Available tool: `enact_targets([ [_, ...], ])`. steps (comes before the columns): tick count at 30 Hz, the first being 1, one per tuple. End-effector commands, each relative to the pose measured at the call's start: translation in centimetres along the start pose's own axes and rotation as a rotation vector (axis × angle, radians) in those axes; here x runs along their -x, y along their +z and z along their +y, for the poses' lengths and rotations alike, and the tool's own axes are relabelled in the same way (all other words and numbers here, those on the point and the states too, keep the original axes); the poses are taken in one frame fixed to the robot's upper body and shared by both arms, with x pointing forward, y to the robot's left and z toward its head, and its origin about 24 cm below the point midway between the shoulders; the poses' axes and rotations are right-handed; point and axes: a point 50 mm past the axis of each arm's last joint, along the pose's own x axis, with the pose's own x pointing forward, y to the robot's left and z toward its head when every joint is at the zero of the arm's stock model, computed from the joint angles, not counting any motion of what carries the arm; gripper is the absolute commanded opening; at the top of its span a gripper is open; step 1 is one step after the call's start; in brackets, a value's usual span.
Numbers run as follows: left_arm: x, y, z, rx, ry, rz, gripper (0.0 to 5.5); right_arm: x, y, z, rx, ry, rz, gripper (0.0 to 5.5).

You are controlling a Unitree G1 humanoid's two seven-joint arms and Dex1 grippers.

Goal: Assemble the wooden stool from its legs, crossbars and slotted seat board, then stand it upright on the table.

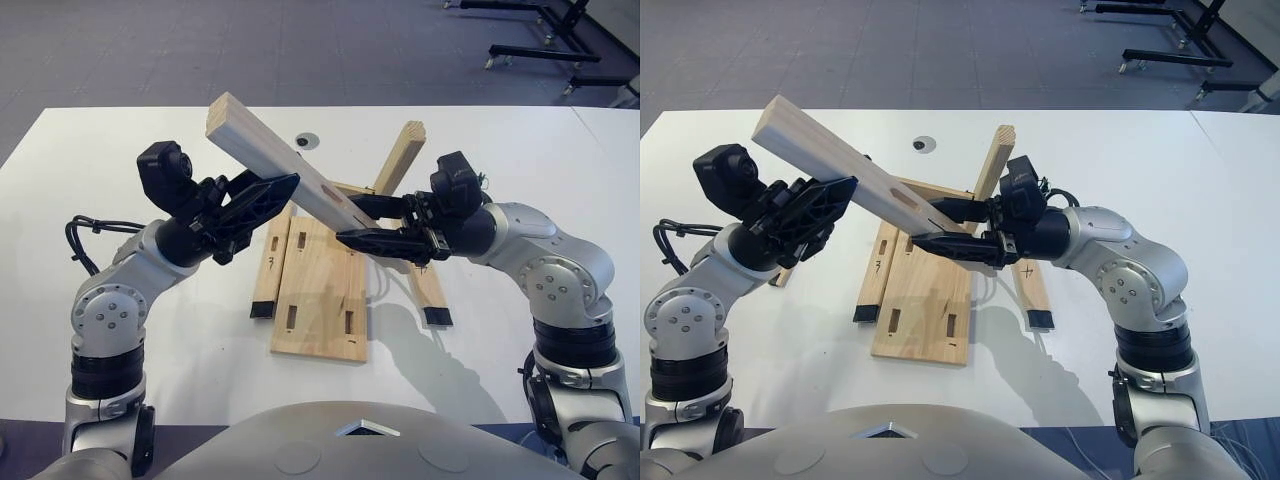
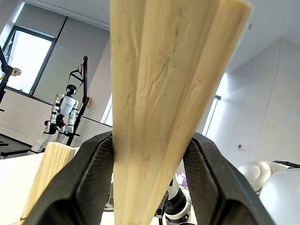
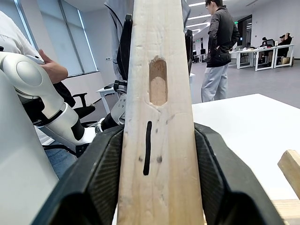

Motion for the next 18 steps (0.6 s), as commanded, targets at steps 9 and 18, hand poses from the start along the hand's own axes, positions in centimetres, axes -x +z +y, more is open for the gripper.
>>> enact_targets([
  [9,0.5,-1.4,-1.3,0.035,-0.109,0.099,2.12,1.2,1.0,-1.0,0.019,-0.125,-0.042,4.19],
  [18,1.5,-1.4,-1.4,0.001,-0.102,0.156,2.02,3.6,2.4,-0.4,0.039,-0.209,-0.108,5.40],
])
